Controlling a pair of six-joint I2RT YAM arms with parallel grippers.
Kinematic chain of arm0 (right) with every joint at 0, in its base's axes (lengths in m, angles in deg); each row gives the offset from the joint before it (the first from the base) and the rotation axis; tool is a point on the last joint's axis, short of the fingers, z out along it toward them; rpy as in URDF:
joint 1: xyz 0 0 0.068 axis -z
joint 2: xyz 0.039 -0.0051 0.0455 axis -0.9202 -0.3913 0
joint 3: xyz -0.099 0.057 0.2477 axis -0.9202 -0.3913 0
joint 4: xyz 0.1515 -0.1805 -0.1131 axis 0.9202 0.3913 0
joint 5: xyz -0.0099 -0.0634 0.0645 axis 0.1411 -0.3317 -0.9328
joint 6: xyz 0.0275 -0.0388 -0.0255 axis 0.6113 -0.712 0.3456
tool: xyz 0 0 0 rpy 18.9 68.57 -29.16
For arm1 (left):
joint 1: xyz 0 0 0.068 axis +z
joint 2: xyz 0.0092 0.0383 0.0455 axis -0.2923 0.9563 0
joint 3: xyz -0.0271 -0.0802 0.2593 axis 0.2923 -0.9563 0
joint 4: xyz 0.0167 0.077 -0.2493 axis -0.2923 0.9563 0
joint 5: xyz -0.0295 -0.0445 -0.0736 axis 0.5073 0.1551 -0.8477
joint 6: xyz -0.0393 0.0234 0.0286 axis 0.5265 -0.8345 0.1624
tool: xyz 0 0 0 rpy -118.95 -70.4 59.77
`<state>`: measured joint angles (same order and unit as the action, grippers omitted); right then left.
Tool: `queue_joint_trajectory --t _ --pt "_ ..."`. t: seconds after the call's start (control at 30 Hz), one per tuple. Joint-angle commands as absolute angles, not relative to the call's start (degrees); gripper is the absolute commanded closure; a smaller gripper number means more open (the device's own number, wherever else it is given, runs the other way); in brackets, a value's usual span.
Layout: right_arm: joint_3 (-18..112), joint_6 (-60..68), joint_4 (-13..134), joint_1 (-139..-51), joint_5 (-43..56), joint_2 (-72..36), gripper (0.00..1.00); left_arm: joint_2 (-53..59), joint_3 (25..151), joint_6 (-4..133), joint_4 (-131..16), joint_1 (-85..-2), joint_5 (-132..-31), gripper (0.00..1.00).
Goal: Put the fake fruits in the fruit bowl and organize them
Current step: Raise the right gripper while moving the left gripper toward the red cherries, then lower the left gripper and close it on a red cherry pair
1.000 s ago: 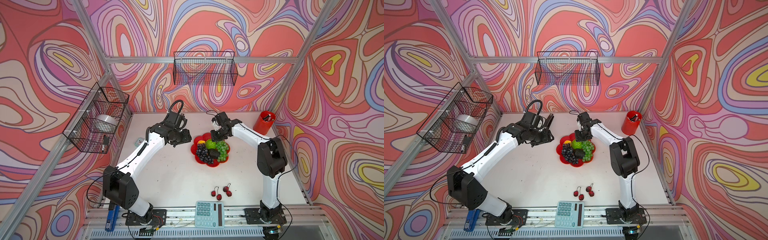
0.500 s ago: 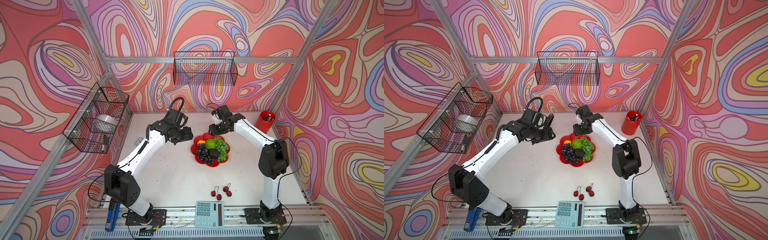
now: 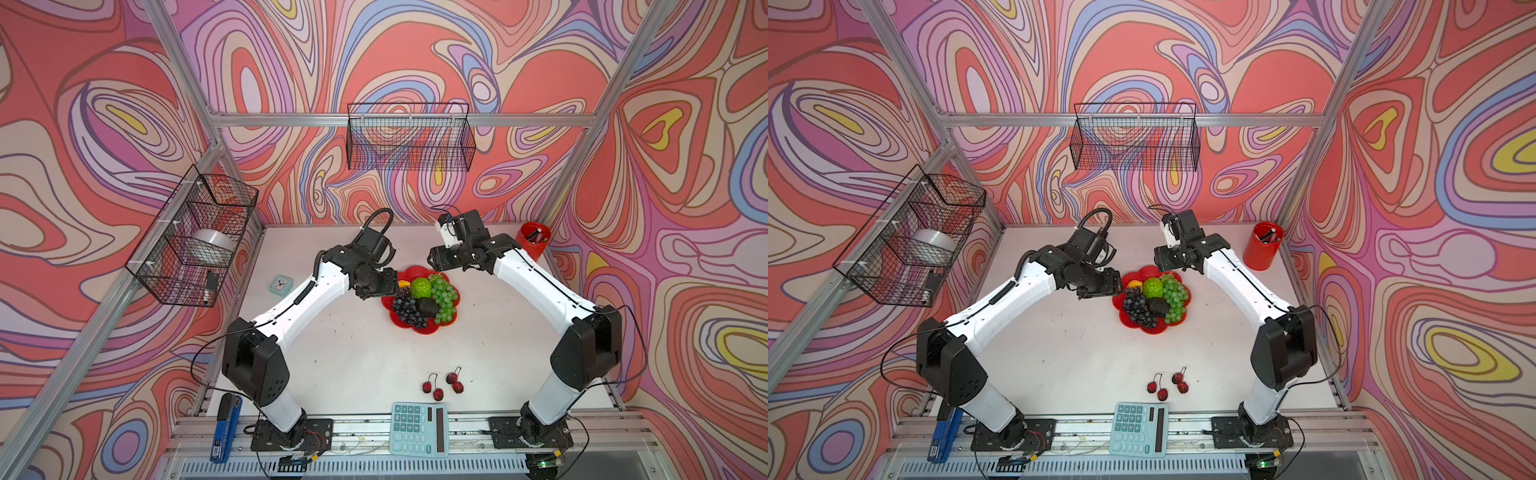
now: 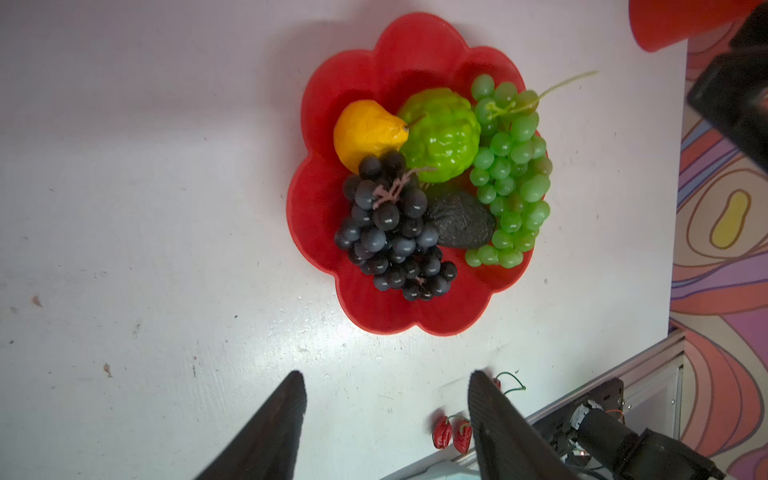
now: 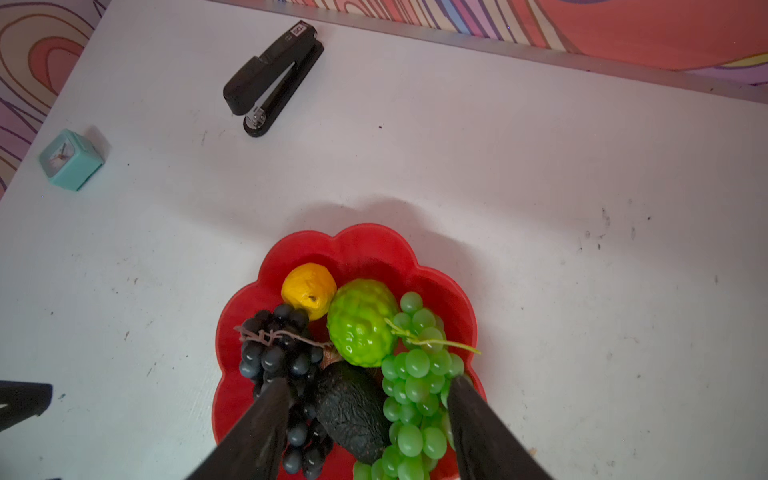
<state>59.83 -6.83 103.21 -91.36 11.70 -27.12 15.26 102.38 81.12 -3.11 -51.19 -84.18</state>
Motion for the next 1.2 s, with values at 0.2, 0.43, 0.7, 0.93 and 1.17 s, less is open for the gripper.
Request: queue_joint_trajectory --t 0.2,0.43,0.7,0.93,1.17 --pt "43.05 0.05 96.63 -91.42 12.38 -14.84 0.38 16.01 98.95 79.52 -1.97 -64.41 -83.95 0.40" --pt "35.52 5.56 97.11 -91.45 10.59 -9.70 0.47 18.08 94.53 81.89 -8.09 -71.26 -93.00 0.42" --pt "29.31 5.82 97.62 -91.48 14.35 -3.86 0.47 23.76 94.41 86.33 -5.71 -78.37 -94.70 0.37" --pt "28.08 6.80 95.99 -91.41 13.87 -4.07 0.47 29.04 96.83 85.96 -6.75 -79.21 -93.47 0.41" --pt "26.11 5.81 96.43 -91.41 17.61 -1.39 0.46 34.83 102.08 84.15 -2.77 -79.22 -88.30 0.46"
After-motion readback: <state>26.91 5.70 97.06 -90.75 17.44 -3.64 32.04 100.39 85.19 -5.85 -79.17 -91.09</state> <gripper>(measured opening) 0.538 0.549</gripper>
